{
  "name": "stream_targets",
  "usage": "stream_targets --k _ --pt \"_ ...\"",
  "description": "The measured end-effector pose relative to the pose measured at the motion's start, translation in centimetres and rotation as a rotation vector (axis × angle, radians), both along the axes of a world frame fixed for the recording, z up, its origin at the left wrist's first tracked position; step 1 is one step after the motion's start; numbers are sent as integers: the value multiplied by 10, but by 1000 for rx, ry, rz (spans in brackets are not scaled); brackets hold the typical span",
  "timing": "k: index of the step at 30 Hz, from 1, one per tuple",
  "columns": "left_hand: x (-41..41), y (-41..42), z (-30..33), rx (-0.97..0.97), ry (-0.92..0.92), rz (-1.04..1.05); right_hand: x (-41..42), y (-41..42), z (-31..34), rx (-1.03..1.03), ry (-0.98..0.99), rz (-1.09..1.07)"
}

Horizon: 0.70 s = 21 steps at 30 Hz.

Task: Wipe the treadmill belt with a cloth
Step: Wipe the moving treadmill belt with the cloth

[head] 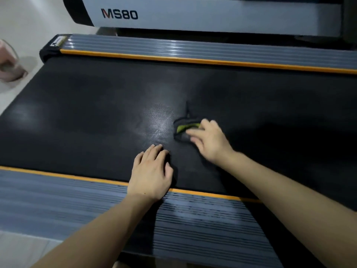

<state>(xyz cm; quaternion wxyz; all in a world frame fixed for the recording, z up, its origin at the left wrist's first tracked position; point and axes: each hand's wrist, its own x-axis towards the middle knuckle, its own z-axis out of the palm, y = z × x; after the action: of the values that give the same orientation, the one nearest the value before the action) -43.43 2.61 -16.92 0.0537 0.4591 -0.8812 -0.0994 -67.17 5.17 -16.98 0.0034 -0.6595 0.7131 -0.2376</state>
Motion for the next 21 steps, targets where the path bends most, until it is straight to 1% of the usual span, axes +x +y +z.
stream_targets --k 2,4,5,6,8,10,11,12,14,16,18,20,21 --pt "0 1 0 2 -10 7 10 42 -5 21 36 206" --pt "0 2 1 -4 -18 11 6 50 -6 26 96 303" --pt "0 2 2 -5 -23 11 -1 39 -6 13 128 309" --pt "0 2 2 -4 -26 12 -9 22 -9 1 146 276" --pt "0 1 1 -3 -21 15 -25 -24 -9 -27 124 70" --pt "1 2 1 -8 -15 16 -37 -62 -5 23 -6 -190" --pt "1 2 2 -11 -13 16 -36 -70 -3 65 -61 -267" --pt "1 2 2 -11 -8 14 -32 -69 -2 93 -80 -296" --pt "1 2 2 8 3 13 -21 -47 1 77 -85 -223" --pt "1 2 2 16 -4 15 -8 -1 2 57 -73 -43" --pt "1 2 3 16 -13 11 1 50 1 84 -72 126" --pt "1 3 3 15 -11 0 2 90 6 139 -87 220" --pt "1 4 3 11 -7 -8 -2 105 8 159 -75 230"
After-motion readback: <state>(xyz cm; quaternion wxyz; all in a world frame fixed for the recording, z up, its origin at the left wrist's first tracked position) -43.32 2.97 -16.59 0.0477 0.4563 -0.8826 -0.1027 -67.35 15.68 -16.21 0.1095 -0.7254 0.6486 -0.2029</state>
